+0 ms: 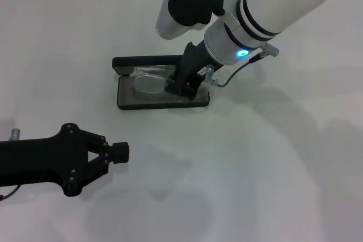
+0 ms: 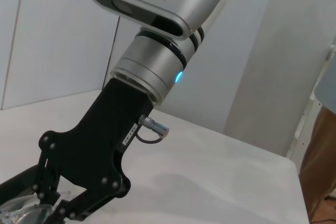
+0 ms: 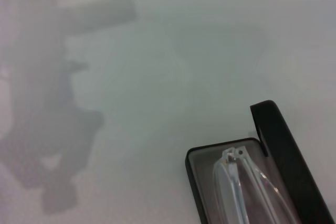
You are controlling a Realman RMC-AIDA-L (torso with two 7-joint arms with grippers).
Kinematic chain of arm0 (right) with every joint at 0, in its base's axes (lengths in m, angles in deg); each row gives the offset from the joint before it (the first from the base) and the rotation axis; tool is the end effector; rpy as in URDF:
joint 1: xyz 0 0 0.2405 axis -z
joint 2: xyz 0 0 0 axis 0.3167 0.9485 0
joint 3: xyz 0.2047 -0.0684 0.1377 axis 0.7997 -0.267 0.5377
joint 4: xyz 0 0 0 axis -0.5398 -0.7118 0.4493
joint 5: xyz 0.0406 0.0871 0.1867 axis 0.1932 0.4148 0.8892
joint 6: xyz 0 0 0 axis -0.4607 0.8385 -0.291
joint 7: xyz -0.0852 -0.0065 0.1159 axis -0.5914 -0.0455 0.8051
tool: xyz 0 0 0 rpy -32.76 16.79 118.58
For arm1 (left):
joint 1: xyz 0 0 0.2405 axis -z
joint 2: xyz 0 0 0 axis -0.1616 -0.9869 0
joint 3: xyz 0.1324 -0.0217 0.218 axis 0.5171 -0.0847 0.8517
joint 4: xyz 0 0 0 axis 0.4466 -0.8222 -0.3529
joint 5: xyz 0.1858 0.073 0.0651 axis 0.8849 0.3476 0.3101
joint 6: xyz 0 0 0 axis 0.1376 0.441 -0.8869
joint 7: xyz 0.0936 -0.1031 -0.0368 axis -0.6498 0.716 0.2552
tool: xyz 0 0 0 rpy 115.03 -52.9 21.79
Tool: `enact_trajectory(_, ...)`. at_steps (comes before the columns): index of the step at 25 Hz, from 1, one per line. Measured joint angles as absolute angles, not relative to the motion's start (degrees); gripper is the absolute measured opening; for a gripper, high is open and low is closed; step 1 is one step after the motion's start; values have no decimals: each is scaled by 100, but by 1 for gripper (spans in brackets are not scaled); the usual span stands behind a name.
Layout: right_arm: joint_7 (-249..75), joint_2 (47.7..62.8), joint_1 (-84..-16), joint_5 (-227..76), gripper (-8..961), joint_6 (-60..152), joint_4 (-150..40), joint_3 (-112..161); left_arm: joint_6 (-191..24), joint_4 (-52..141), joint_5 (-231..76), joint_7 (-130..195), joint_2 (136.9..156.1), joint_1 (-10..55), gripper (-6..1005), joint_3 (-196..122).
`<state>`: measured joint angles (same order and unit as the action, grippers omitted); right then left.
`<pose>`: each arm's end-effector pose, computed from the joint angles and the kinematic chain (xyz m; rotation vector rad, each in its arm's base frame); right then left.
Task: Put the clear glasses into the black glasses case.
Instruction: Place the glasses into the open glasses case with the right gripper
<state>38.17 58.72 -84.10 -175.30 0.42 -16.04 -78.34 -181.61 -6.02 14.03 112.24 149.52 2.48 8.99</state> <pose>0.0523 0.3978 -0.1236 -2.9289 0.0672 -0.3069 -0.2828 0.2369 0.0306 -2.8524 -0.5718 -0.8280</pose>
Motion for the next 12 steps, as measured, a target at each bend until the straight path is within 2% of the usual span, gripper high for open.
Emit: enact_trajectory(12, 3793, 5872, -8470, -17502, 183, 158, -1639, -7915, -18161, -602, 1408, 11246, 14955, 245, 42, 890)
